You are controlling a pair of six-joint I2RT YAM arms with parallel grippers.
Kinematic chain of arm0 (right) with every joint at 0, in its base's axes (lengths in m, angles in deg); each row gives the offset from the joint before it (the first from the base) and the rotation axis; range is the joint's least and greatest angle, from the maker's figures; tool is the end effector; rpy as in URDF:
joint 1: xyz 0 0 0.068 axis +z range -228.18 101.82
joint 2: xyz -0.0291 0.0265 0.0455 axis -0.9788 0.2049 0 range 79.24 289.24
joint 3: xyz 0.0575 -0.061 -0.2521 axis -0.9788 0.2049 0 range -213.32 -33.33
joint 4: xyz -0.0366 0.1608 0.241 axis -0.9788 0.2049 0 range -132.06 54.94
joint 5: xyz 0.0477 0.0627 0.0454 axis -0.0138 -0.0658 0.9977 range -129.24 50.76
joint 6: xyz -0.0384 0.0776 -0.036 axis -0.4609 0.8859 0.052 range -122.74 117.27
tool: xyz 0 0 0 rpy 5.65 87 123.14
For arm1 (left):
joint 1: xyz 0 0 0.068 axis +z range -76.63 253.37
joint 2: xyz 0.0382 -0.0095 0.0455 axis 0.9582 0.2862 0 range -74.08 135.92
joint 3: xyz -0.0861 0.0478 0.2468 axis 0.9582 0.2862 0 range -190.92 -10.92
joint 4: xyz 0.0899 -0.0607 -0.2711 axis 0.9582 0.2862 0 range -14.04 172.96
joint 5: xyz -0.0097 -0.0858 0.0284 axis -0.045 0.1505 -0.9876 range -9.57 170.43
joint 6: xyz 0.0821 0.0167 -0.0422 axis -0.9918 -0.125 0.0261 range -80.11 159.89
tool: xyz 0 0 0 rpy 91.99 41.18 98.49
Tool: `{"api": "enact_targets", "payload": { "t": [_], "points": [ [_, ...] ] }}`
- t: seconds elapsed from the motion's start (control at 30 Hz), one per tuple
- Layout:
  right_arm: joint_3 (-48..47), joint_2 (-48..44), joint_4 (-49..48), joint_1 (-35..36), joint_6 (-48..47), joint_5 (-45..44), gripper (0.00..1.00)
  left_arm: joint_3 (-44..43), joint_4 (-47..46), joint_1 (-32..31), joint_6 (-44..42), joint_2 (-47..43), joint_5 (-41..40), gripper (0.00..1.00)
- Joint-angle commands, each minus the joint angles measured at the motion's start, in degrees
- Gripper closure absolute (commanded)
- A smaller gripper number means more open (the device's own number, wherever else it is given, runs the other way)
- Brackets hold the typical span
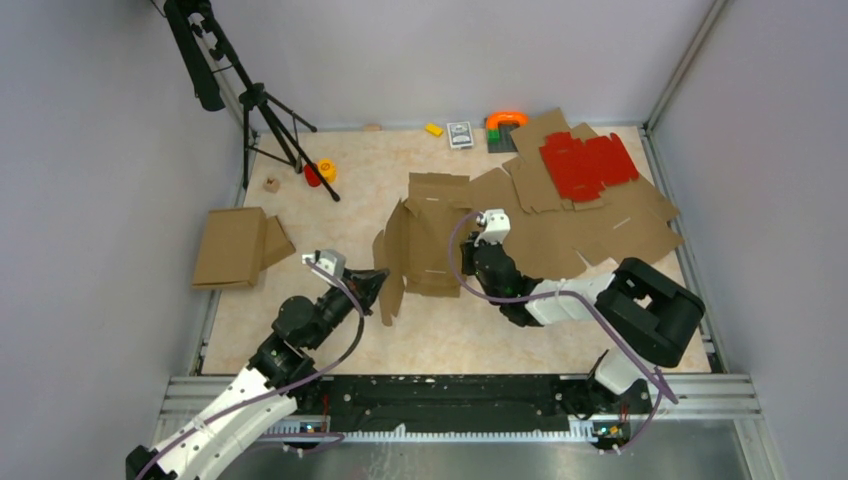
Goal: Fold the paper box
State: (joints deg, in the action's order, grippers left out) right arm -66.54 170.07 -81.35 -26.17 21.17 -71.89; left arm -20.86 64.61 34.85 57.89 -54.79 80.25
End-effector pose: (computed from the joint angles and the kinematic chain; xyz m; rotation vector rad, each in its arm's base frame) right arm 0.2580 0.2563 0.1223 -0.0682 1.8551 0.3873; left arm 0.1721 -0.1366 0.2179 0.2802 1.5632 -0.7765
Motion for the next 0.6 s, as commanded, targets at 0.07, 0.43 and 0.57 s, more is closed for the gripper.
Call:
{"api": "enact_targets", "payload": {
  "t": [0.07, 0.43, 0.57],
  "points": [
    [-1.03, -1.08, -0.07, 0.97, -2.30, -0.07, 1.00, -0.03, 3.05, -0.50, 4.87, 1.76, 1.17, 0.96],
    [4.16, -1.28, -19.26, 0.92, -20.54, 1.10, 1.00, -2.98, 13.71, -0.43, 9.81, 2.26, -12.65, 0.52],
    [5.83, -1.28, -25.10, 0.92, -26.46, 5.43, 1.00, -3.19, 11.89, -0.41, 7.94, 2.68, -15.12, 0.48]
  ]
}}
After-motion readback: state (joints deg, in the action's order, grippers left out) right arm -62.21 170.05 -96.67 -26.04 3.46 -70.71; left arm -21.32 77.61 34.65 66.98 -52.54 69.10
